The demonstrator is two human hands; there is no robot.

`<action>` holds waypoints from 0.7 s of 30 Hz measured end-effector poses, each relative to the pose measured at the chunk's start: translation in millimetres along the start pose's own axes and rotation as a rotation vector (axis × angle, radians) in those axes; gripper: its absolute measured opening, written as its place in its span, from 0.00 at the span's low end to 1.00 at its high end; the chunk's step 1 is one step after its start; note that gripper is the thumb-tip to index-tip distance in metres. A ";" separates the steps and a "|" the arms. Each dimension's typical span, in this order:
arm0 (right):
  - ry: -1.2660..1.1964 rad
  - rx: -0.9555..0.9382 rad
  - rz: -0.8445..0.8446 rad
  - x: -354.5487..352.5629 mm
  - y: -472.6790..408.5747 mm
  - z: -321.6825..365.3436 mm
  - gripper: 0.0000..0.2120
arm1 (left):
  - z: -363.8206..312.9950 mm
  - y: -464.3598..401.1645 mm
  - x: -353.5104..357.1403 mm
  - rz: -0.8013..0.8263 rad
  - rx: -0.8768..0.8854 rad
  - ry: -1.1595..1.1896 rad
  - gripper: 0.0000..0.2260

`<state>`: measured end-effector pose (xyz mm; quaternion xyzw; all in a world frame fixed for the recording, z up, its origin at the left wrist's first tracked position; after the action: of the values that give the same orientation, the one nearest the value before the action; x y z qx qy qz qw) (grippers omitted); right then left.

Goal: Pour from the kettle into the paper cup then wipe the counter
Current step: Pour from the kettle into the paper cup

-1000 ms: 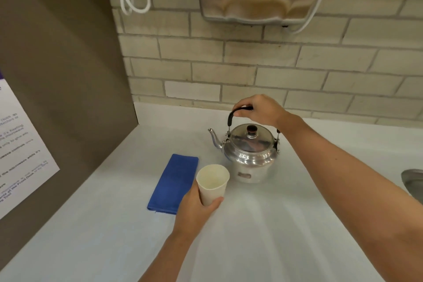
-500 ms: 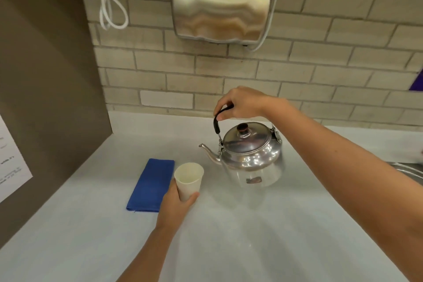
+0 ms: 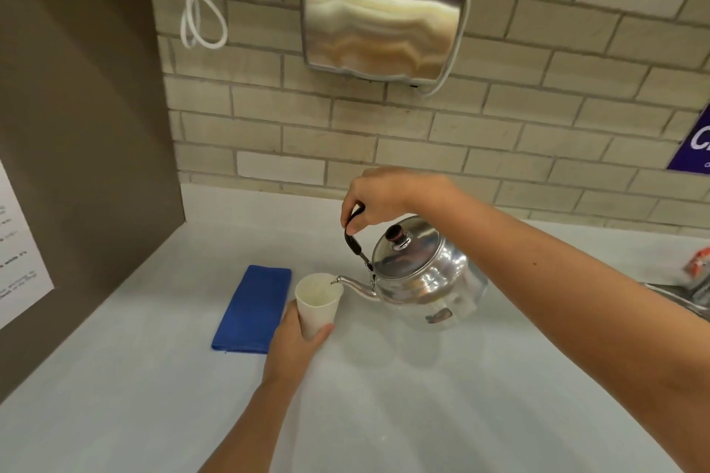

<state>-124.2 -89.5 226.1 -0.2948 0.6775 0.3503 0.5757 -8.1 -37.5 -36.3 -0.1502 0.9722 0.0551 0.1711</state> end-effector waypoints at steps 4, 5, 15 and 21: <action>0.049 -0.008 0.035 0.7 -5.2 6.1 0.10 | 0.2 -0.9 1.0 -0.001 -0.001 0.003 0.31; 0.061 -0.010 0.041 0.4 -6.5 7.5 0.10 | 0.2 -0.9 1.3 0.003 -0.002 0.009 0.31; 0.121 -0.025 0.060 -7.2 -13.6 14.8 0.10 | 2.9 -1.4 1.6 0.012 0.017 0.052 0.29; 0.138 -0.025 0.082 -11.8 -15.1 19.3 0.10 | 2.2 -1.6 1.5 0.014 0.023 0.042 0.31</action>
<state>-99.1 -82.6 233.9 -0.2974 0.7227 0.3606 0.5090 -8.3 -39.1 -38.9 -0.1423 0.9772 0.0419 0.1518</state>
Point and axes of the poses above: each hand's wrist, its own y-axis away from the middle knuckle, its own x-axis out of the palm, z = x × y, the point moved 4 cm from there along -y, towards the middle knuckle, and after that the axes turned 12 degrees about -x, right-handed, at the moved point
